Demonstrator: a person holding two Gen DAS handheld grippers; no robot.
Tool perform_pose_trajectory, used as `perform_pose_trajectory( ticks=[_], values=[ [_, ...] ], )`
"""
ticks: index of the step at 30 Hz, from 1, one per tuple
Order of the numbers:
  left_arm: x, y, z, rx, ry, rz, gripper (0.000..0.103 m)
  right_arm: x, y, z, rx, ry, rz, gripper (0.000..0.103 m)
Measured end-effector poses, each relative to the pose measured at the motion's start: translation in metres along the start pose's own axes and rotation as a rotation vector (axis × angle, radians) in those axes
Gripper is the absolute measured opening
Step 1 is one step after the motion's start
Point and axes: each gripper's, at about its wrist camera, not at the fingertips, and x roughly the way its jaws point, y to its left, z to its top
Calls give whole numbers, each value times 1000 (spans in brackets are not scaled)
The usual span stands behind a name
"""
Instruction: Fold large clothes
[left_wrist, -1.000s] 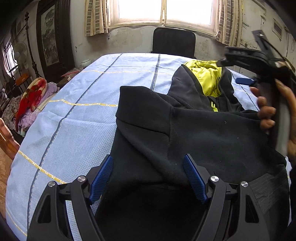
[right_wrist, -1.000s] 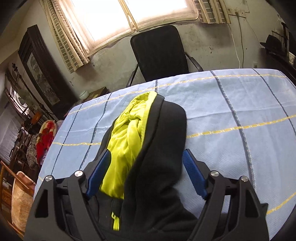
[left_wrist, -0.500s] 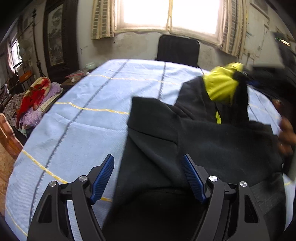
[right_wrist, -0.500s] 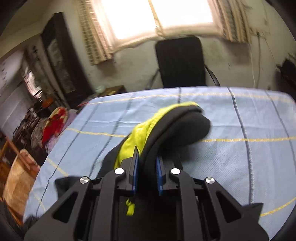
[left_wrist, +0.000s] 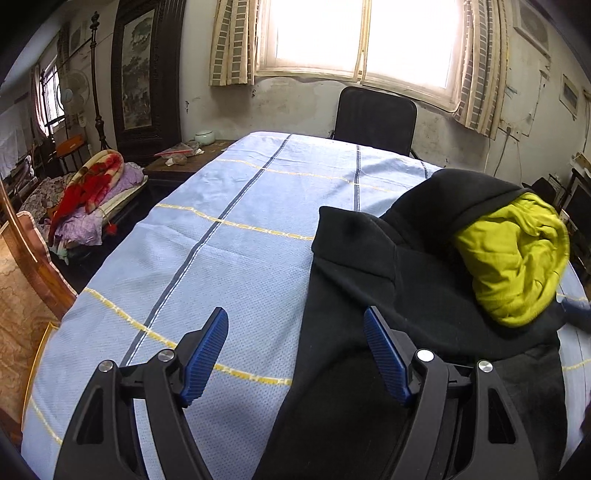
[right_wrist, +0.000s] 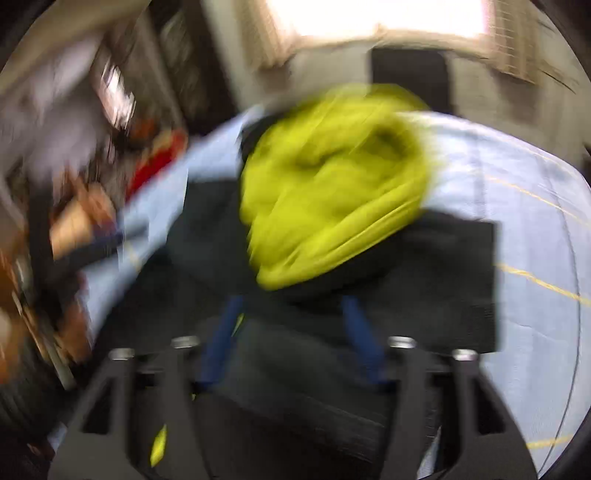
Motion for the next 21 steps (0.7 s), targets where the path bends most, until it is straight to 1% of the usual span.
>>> perform_pose_trajectory(
  ticks=[1, 2, 3, 4, 6, 7, 8, 9, 10, 11, 12, 14, 16, 17, 19, 20, 21],
  values=[
    [-1, -1, 0, 2, -4, 0, 76, -8, -12, 10, 60, -63, -42, 93],
    [-2, -1, 0, 6, -9, 0, 76, -9, -22, 19, 108, -97, -62, 94],
    [-2, -2, 0, 9, -11, 0, 76, -6, -32, 29, 157, -107, -50, 94],
    [-1, -2, 0, 12, -11, 0, 76, 3, -45, 42, 221, -100, -5, 94],
    [2, -5, -2, 25, -6, 4, 76, 26, -57, 56, 286, -51, 48, 94],
    [3, -6, -2, 29, -4, 7, 76, 43, -61, 60, 311, -16, 26, 93],
    [4, -6, -2, 29, -1, 5, 76, 53, -60, 61, 323, -4, 11, 84],
    [5, -6, -2, 28, 2, -1, 76, 61, -59, 59, 330, 7, 21, 72],
    [4, -5, -2, 27, 3, -6, 76, 70, -57, 58, 340, 26, 71, 35],
    [3, -5, -2, 26, 0, -10, 76, 72, -53, 58, 347, 24, 82, 28],
    [1, -4, -1, 27, -3, -13, 76, 70, -47, 59, 334, 5, 64, 27],
    [-4, -2, 1, 26, -14, -26, 76, 54, -12, 64, 185, -56, -11, 23],
    [-11, 1, 5, 20, -29, -37, 76, 33, 30, 67, 8, -116, -65, 22],
    [-14, 2, 6, 16, -33, -42, 76, 23, 48, 68, -69, -140, -79, 22],
    [-21, 7, 9, 9, -40, -57, 76, 3, 93, 53, -260, -170, -109, 22],
    [-26, 11, 11, 2, -43, -64, 76, -1, 120, 37, -389, -154, -122, 22],
    [-29, 14, 12, -4, -44, -70, 76, -1, 130, 22, -456, -138, -131, 23]
  ],
)
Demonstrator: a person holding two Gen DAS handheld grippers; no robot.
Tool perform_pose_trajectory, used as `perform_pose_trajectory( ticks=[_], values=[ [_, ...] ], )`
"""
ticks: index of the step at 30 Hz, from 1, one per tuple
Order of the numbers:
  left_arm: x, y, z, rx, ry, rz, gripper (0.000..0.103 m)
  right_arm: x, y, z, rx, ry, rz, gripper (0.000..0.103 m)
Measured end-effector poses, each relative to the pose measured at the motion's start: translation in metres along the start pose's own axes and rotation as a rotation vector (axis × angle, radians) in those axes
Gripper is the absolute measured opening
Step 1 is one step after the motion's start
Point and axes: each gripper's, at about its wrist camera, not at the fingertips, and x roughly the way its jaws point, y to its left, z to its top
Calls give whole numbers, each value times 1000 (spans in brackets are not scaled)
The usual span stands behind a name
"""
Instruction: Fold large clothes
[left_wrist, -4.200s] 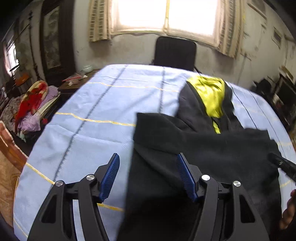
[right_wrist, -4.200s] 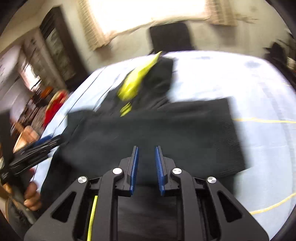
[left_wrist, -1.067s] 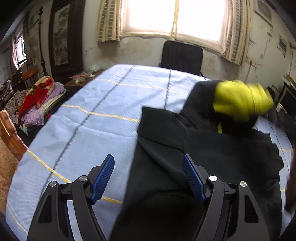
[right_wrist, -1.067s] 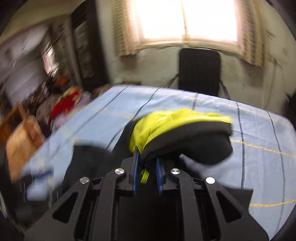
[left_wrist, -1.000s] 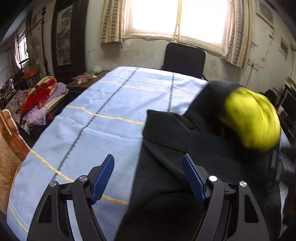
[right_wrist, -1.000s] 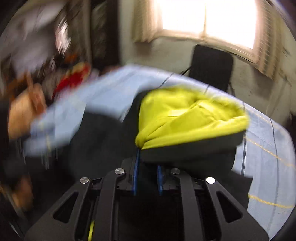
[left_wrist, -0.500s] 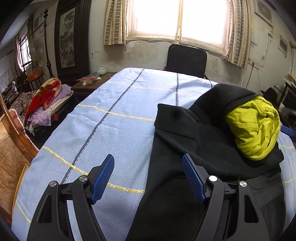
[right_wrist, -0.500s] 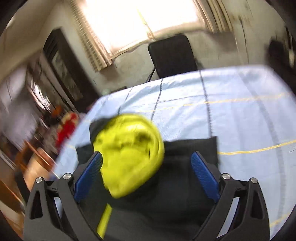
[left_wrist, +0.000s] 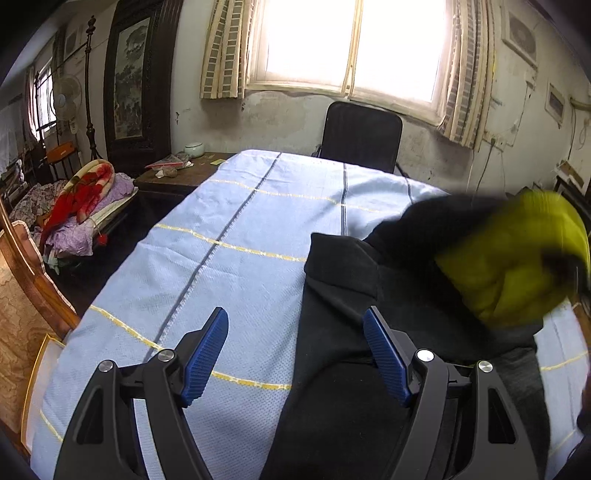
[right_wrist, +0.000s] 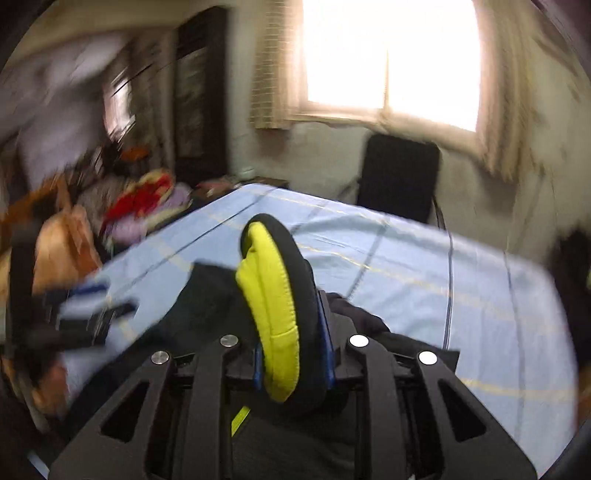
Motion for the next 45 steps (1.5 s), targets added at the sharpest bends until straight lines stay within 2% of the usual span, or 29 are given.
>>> perform_pose_trajectory(
  ticks=[2, 4, 5, 7, 9, 11, 13, 17, 19, 21, 22, 23, 24, 25, 26, 27, 30, 31, 32, 34, 36, 37, 38, 39, 41, 43, 45],
  values=[
    [-5, 5, 1, -11, 9, -24, 76, 2, 53, -39, -242, 100, -1, 31],
    [-5, 7, -2, -10, 40, -59, 76, 7, 81, -83, -391, 190, 5, 38],
    [-4, 6, -4, -7, 50, -63, 76, 8, 92, -102, -440, 221, 10, 40],
    [-1, 1, -8, 8, 73, -58, 76, -1, 89, -119, -410, 232, 40, 41],
    [4, -8, -13, 39, 101, -64, 76, -12, 73, -118, -275, 212, 100, 47],
    [8, -17, -17, 56, 122, -91, 76, -21, 36, -108, -77, 181, 169, 56],
    [13, -27, -21, 74, 150, -137, 76, -20, -4, -102, 133, 157, 194, 63],
    [27, -42, -27, 92, 200, -165, 76, 13, -75, -116, 540, 212, 186, 65],
    [39, -50, -29, 101, 237, -153, 76, 22, -89, -123, 674, 224, 226, 65],
    [53, -57, -30, 105, 276, -148, 76, 35, -94, -130, 753, 257, 239, 65],
    [58, -61, -29, 108, 292, -147, 76, 41, -92, -132, 772, 272, 254, 64],
    [62, -64, -28, 116, 301, -147, 76, 47, -90, -132, 770, 278, 266, 51],
    [64, -68, -26, 123, 303, -148, 66, 52, -86, -131, 757, 293, 274, 37],
    [65, -71, -25, 131, 305, -160, 35, 57, -80, -126, 738, 313, 285, 3],
    [64, -76, -22, 139, 315, -195, 19, 56, -78, -120, 729, 299, 282, 3],
    [62, -79, -20, 134, 321, -218, 8, 48, -77, -113, 712, 268, 272, 3],
    [36, -82, -12, 127, 214, -199, 5, 4, -80, -82, 627, 137, 182, 3],
    [27, -83, -12, 136, 181, -187, 1, -2, -85, -79, 612, 125, 169, 3],
    [25, -84, -14, 145, 175, -180, 1, -6, -89, -80, 595, 127, 141, 3],
    [34, -85, -26, 168, 197, -152, 2, 1, -90, -90, 561, 185, 78, 3],
    [64, -80, -46, 172, 293, -77, 2, 24, -81, -115, 543, 292, 44, 3],
    [68, -76, -51, 156, 294, -86, 2, 30, -79, -123, 537, 306, 36, 4],
    [64, -74, -52, 163, 273, -59, 2, 31, -78, -129, 538, 299, 40, 6],
    [62, -74, -51, 171, 283, -58, 2, 28, -80, -129, 552, 288, 53, 6],
    [49, -71, -44, 165, 250, -78, 2, 20, -88, -126, 593, 270, 83, 8],
    [33, -74, -35, 172, 190, -79, 2, 6, -93, -114, 611, 214, 81, 8],
    [21, -84, -24, 174, 159, -123, 6, -6, -94, -103, 598, 159, 93, 7]
  ],
)
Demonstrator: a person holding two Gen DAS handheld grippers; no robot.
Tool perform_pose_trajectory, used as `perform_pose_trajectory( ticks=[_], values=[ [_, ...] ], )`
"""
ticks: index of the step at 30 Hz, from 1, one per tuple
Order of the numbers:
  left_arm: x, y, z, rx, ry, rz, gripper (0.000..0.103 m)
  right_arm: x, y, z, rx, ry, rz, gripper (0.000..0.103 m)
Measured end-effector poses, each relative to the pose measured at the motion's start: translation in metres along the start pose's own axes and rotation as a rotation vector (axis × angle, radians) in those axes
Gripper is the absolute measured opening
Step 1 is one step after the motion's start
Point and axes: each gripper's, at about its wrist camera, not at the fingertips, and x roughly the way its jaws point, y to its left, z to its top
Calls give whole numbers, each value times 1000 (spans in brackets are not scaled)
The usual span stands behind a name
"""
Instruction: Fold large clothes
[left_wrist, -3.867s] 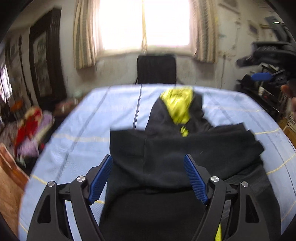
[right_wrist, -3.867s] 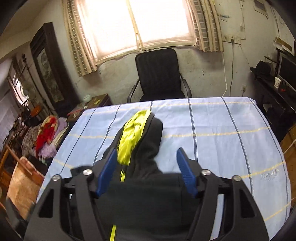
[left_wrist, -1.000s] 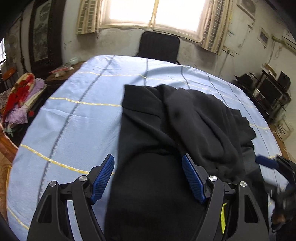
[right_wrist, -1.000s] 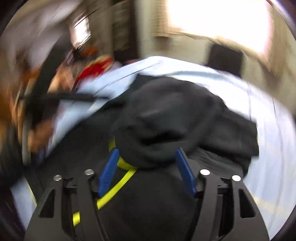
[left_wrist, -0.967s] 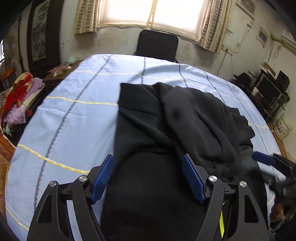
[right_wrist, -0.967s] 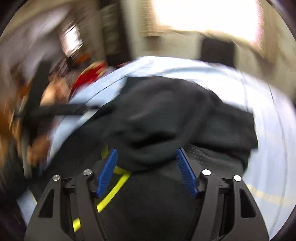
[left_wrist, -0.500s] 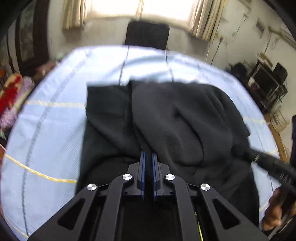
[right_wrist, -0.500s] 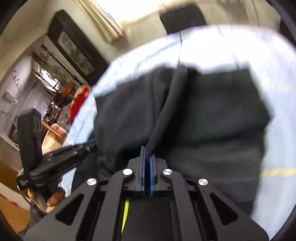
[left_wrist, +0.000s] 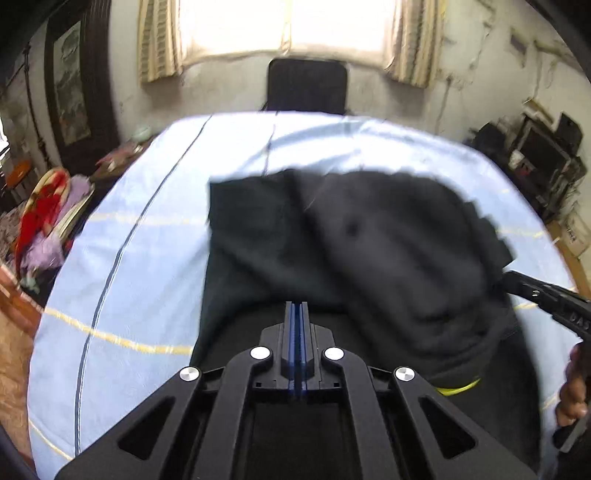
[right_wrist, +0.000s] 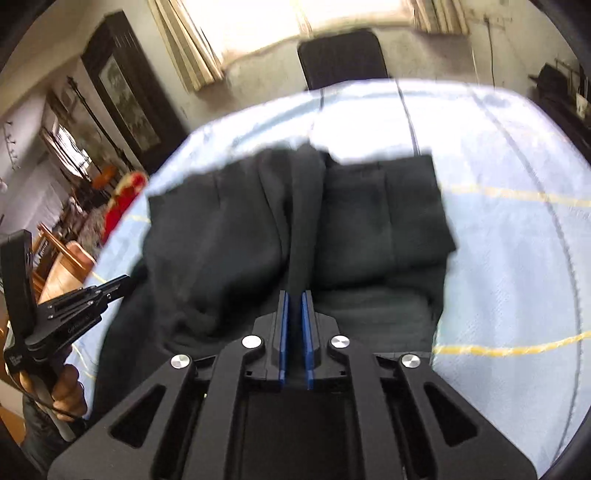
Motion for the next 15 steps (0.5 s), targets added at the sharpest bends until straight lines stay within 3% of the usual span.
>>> perform_pose_trajectory(
  ticks=[3, 6, 7, 9, 11, 12, 13, 15],
  values=[
    [5, -20, 6, 21, 11, -17, 40, -10, 11, 8, -3, -6, 17, 7],
    [27, -32, 0, 42, 67, 18, 49, -7, 11, 8, 0, 27, 13, 8],
    [39, -32, -1, 40, 95, 18, 50, -5, 7, 6, 2, 36, 5, 13],
    [58, -29, -5, 25, 139, 22, 51, 1, 1, -3, 1, 51, -37, 28],
    [65, -27, -5, -3, 147, -17, 48, 12, -4, -10, 15, 77, -31, 30],
    [65, -26, -2, -7, 139, -46, 26, 16, -5, -14, 23, 94, -13, 27],
    [63, -25, 1, -7, 135, -74, 14, 20, -3, -16, 36, 110, 13, 9],
    [47, -23, 5, 8, 82, -40, 13, 12, 7, -16, 25, 82, 39, 8]
  ],
)
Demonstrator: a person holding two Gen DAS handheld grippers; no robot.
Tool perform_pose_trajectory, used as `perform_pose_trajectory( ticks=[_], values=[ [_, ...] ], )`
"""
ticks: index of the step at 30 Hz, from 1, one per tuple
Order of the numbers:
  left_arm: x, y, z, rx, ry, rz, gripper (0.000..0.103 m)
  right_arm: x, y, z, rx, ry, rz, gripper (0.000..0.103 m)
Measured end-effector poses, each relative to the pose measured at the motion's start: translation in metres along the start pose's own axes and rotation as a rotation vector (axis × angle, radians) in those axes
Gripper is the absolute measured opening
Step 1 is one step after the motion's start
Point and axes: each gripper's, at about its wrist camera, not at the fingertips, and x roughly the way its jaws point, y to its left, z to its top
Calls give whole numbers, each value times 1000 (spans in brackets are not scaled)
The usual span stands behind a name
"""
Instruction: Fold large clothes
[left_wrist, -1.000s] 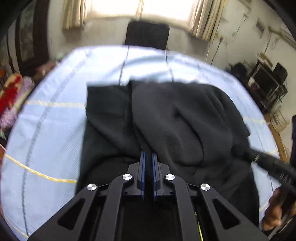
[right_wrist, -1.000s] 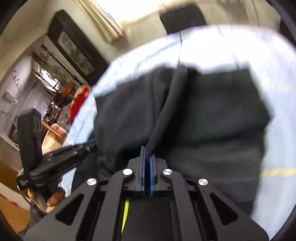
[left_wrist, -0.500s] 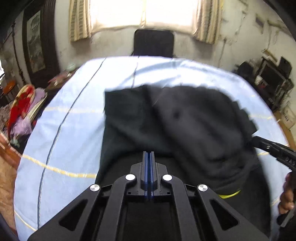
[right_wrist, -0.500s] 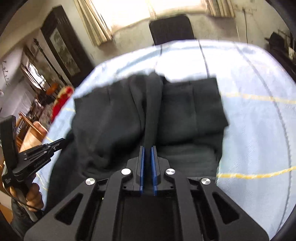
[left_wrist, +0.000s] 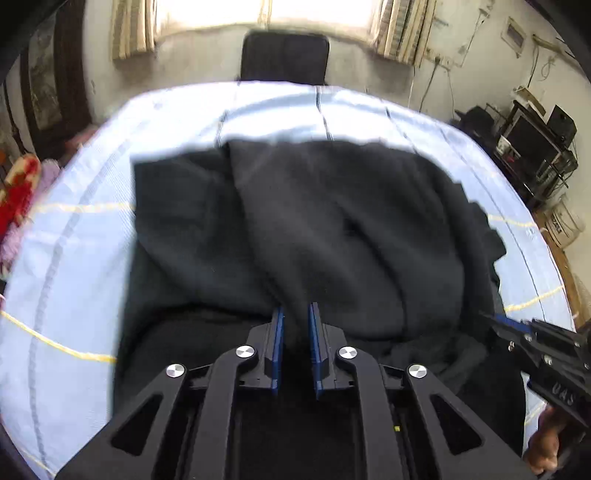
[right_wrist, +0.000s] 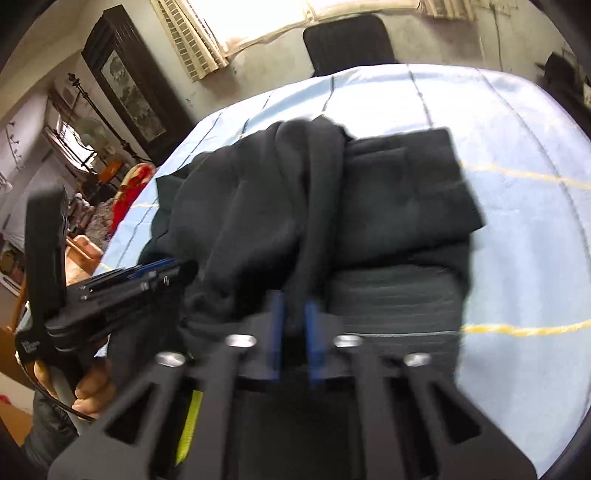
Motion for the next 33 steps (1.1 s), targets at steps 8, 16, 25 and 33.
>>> perform_pose_trajectory(
  ticks=[8, 16, 25, 33],
  values=[
    [4, 5, -28, 64, -7, 129, 15, 21, -4, -21, 17, 70, 32, 8],
    [-50, -13, 6, 105, -217, 174, 57, -27, 11, 20, -66, -111, -48, 21],
    [60, -5, 25, 57, -38, 207, 53, 82, 2, 71, 4, 45, -124, 20],
    [31, -4, 24, 62, -46, 140, 50, 58, -6, 68, 30, -8, -57, 23]
  ],
)
